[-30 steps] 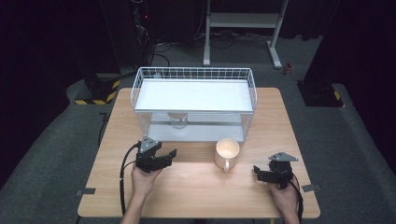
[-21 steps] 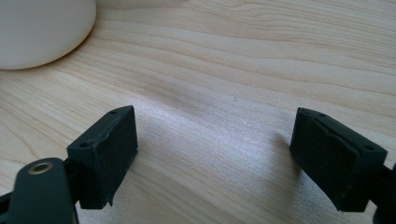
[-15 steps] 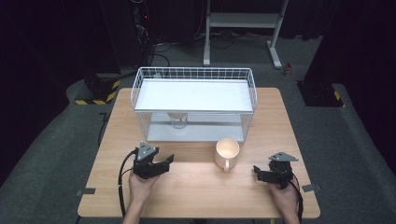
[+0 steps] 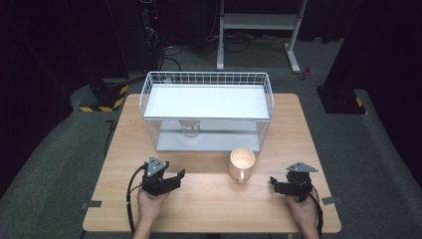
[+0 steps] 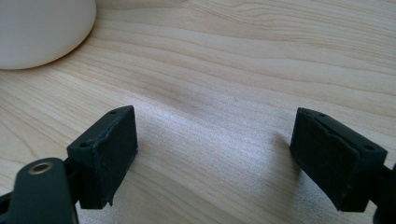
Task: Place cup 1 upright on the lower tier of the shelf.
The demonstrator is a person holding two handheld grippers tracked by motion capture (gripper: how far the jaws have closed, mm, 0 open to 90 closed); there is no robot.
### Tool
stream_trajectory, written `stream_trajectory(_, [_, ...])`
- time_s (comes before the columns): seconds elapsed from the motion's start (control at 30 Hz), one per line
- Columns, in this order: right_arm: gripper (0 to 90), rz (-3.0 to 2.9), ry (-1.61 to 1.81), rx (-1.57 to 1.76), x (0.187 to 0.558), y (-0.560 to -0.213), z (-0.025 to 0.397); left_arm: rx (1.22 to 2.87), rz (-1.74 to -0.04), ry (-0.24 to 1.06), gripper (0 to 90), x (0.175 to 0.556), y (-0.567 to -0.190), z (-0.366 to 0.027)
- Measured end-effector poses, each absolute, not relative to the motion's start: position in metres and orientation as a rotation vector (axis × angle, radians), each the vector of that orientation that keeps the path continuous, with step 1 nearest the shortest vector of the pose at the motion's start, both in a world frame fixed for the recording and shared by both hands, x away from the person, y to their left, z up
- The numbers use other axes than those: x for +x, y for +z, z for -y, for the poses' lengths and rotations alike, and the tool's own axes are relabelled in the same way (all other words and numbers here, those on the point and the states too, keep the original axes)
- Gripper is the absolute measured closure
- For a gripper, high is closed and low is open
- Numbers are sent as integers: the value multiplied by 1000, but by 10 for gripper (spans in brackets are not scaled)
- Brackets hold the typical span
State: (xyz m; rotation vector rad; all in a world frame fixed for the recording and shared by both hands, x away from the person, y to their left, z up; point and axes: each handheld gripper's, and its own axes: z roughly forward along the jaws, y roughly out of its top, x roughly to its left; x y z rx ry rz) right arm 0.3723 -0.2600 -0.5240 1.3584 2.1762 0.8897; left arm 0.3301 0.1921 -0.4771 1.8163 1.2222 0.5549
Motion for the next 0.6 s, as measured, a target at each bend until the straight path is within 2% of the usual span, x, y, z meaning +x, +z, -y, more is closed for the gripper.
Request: stream_trajectory(0.6, [150,-2176,890,1358,372,-524,260,1858,-1279,588,301,320,-506,-188])
